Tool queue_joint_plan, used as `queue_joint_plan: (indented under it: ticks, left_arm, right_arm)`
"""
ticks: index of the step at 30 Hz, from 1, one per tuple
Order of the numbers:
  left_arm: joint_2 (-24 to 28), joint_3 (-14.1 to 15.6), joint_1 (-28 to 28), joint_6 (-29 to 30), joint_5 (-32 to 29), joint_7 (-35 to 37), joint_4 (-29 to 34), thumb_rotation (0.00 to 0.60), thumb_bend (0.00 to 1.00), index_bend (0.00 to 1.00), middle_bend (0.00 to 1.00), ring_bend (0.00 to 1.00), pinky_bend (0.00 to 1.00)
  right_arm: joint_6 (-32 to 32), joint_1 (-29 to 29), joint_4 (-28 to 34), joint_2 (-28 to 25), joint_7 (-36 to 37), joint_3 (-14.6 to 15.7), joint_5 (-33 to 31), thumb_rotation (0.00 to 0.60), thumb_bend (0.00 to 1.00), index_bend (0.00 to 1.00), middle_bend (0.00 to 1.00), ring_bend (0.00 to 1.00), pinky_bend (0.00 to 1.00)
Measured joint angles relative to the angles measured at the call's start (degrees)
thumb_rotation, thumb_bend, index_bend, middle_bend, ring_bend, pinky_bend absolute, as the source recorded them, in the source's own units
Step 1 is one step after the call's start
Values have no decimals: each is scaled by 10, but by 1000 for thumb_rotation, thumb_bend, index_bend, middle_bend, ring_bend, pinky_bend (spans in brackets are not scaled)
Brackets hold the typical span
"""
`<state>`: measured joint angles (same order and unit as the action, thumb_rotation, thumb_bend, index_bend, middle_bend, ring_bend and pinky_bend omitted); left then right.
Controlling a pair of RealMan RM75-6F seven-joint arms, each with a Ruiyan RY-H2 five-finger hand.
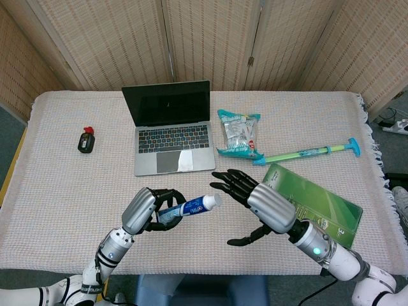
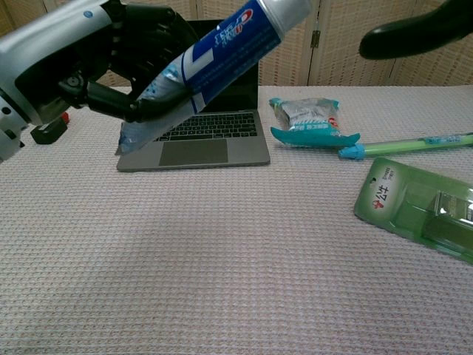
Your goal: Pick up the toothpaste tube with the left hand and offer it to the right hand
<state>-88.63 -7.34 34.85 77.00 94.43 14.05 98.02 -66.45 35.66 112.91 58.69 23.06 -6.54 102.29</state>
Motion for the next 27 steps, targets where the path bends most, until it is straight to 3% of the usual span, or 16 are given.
queue_joint_plan:
  ticks: [16,27]
  left_arm:
    - [-7,-8,14,-19,-3,-41,25,600,645,809,843,772,817]
    - [-5,-11,13,-18,-8,-38,29,600,647,811,844,772,817]
  right_arm:
    - [38,58,-2,44,9,-28,-36,384,99,0,0,0,0]
    - [46,73,0,67,-11,-29,-51,385,100,0,0,0,0]
